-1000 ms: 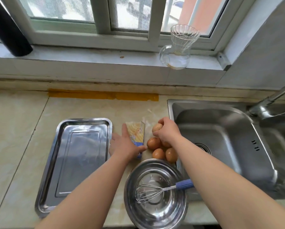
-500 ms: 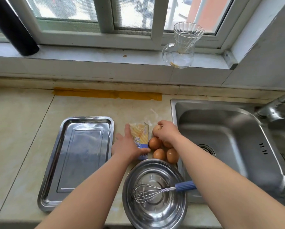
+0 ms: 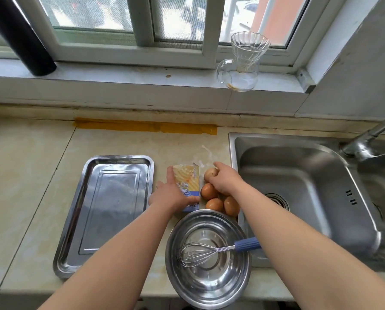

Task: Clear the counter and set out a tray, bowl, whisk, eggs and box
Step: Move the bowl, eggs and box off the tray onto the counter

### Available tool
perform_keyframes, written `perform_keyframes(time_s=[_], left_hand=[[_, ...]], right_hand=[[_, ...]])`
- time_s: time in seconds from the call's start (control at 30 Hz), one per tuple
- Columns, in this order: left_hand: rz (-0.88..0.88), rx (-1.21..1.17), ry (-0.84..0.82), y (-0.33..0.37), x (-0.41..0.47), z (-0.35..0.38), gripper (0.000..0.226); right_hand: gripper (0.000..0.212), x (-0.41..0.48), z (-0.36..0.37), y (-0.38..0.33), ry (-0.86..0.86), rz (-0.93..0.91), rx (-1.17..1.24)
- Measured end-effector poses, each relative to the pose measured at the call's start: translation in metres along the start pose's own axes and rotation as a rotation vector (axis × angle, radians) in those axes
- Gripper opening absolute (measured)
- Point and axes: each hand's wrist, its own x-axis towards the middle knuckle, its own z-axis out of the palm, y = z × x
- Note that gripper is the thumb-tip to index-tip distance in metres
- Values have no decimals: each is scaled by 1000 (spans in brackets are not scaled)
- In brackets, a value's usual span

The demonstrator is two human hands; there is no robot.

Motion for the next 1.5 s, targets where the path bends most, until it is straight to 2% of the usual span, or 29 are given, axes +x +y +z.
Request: perform_keyframes(time_s=[0.13,0.23,0.47,0.67,0.83,1.07,1.33,1.5], left_hand=[[5,-42,41,-3,-2,2,122],[16,-76,108,-8,-6,2,112],[18,-175,215,-31,-18,-19,56],[23,-242,261,-83,-26,-42,25],[-62,-211,287,-148,-34,-57,44],[-148,-130,196,-232,-37,-65,48],[-2,-216,61,-277,-41,-66,36],[57,-184,76,-300,-39,-75,35]], right_hand=[[61,-6,1,0,4,10,-38],[62,-12,0,-3,79,13,-53],[58,-33,10,-31,187,-86,64],[50,-59,45,-76,184,-174,54],[50,-75,94,-109,75,-126,73],[37,-92,152,-121,58,95,19],[34,-113,195,-132,157,253,160],[26,-131,223,-149,159,320,160]])
